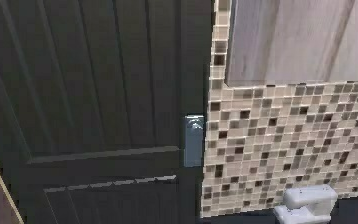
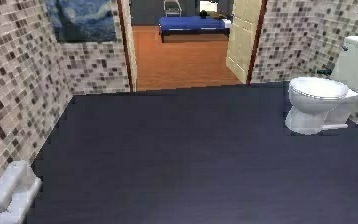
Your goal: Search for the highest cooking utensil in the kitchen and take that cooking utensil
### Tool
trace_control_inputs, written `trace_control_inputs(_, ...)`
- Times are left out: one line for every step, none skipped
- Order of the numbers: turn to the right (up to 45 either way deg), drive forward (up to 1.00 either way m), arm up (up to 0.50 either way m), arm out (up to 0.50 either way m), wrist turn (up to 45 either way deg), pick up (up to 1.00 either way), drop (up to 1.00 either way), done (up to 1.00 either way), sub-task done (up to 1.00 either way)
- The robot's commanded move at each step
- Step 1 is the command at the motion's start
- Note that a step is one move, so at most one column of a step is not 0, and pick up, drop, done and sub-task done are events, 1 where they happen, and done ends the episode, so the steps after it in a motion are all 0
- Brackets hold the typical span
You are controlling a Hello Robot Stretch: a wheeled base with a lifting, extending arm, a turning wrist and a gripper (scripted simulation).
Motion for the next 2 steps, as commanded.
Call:
trace_control_inputs(0.0, 0.3, 0.0, 0.0, 0.0, 0.0, 0.0, 0.0, 0.0)
trace_control_inputs(-45.0, 0.0, 0.0, 0.0, 0.0, 0.0, 0.0, 0.0, 0.0)
